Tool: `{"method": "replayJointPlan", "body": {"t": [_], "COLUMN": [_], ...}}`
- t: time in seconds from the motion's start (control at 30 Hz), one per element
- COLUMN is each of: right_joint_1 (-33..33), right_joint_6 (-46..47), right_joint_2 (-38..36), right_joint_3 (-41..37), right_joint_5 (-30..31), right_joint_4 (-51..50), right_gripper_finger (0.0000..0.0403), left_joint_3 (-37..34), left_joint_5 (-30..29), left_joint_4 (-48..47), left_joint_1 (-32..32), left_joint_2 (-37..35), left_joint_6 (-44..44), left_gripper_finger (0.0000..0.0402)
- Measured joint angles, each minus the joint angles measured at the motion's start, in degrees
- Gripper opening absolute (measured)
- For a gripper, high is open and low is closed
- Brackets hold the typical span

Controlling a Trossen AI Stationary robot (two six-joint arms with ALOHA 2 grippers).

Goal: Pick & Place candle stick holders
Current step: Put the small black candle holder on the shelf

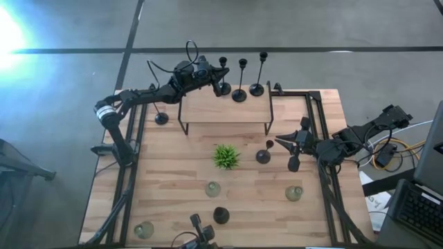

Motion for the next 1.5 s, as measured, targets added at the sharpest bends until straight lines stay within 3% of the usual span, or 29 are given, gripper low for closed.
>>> {"method": "replayJointPlan", "body": {"t": [1.2,1.5], "right_joint_1": [-0.01,-0.01], "right_joint_6": [0.19,0.22], "right_joint_2": [0.00,0.00], "right_joint_3": [0.00,0.00], "right_joint_5": [-0.04,-0.04], "right_joint_4": [-0.12,-0.52], "right_gripper_finger": [0.0043,0.0043], "left_joint_3": [3.39,3.17], "left_joint_5": [0.64,1.72], "left_joint_4": [-3.95,-5.57], "left_joint_1": [0.02,0.07], "left_joint_2": [2.51,1.89], "left_joint_6": [-0.94,-1.18], "left_gripper_finger": [0.0014,0.0046]}}
